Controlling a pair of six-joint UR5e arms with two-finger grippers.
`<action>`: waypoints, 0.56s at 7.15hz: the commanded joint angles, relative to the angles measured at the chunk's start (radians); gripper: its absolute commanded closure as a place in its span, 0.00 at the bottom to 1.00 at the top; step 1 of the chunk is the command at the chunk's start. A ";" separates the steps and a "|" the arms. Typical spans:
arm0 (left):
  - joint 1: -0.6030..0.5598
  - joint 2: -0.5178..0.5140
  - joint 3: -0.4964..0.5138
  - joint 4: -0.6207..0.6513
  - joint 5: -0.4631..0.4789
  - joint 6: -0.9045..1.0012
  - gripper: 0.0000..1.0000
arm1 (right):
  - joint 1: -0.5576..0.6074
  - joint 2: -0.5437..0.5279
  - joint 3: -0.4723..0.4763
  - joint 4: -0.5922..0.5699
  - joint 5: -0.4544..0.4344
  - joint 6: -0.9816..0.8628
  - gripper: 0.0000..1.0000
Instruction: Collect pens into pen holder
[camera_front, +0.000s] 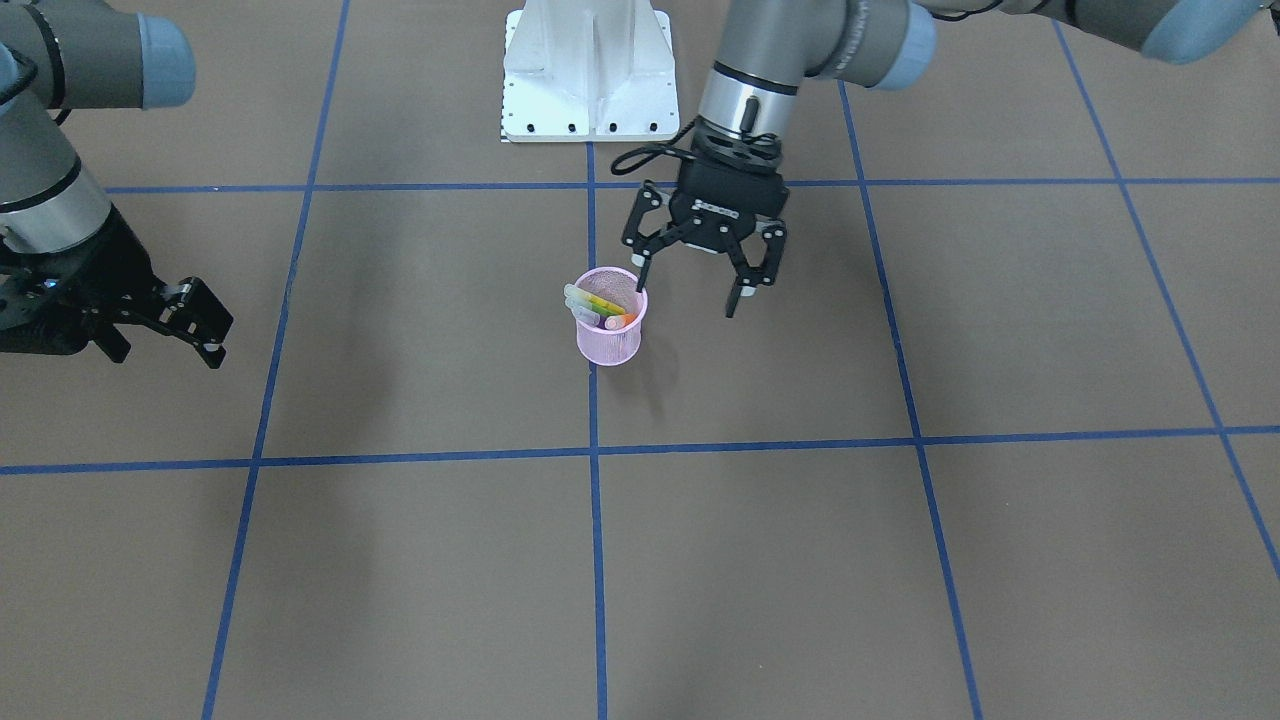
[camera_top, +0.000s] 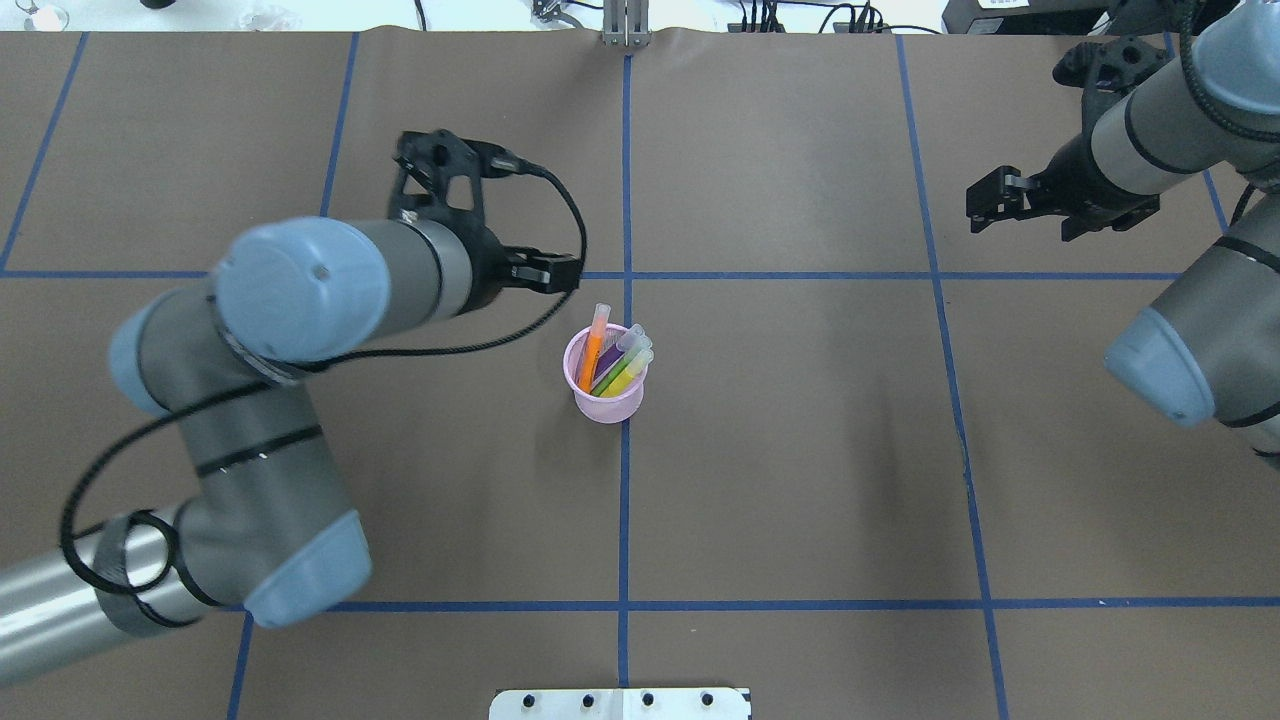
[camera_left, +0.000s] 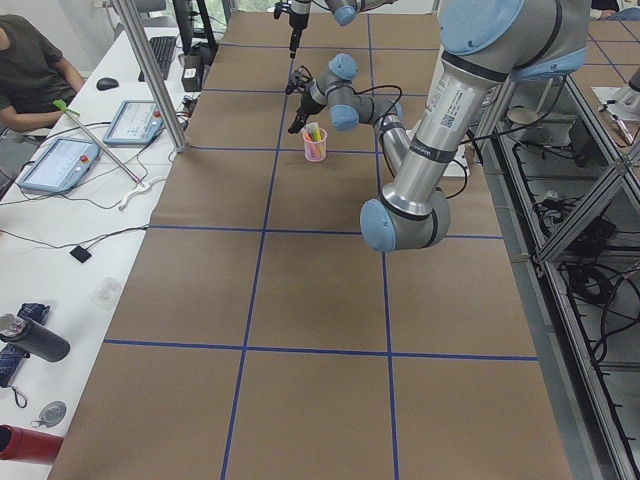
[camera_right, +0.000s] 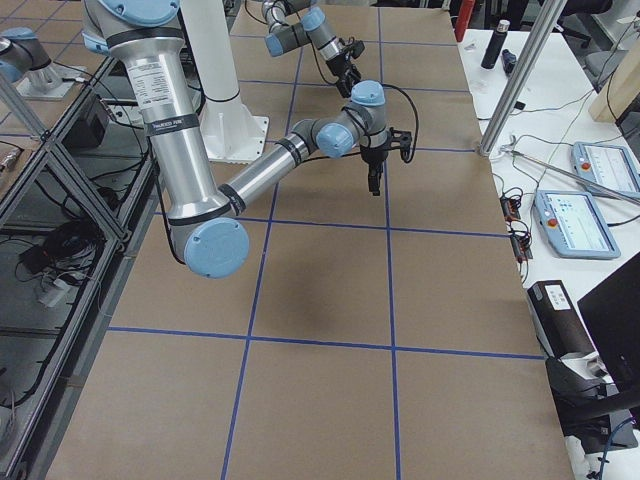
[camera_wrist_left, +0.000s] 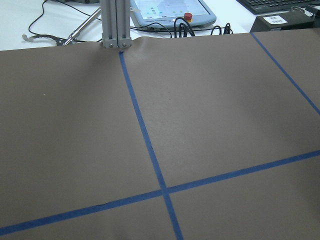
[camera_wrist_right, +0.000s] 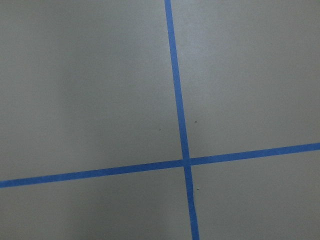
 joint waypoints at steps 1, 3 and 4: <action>-0.243 0.173 -0.062 -0.005 -0.335 0.133 0.01 | 0.126 -0.065 -0.013 0.000 0.090 -0.185 0.02; -0.440 0.320 -0.068 -0.007 -0.509 0.421 0.01 | 0.296 -0.115 -0.077 -0.002 0.212 -0.413 0.02; -0.535 0.366 -0.062 0.001 -0.596 0.535 0.01 | 0.387 -0.131 -0.125 -0.002 0.249 -0.546 0.02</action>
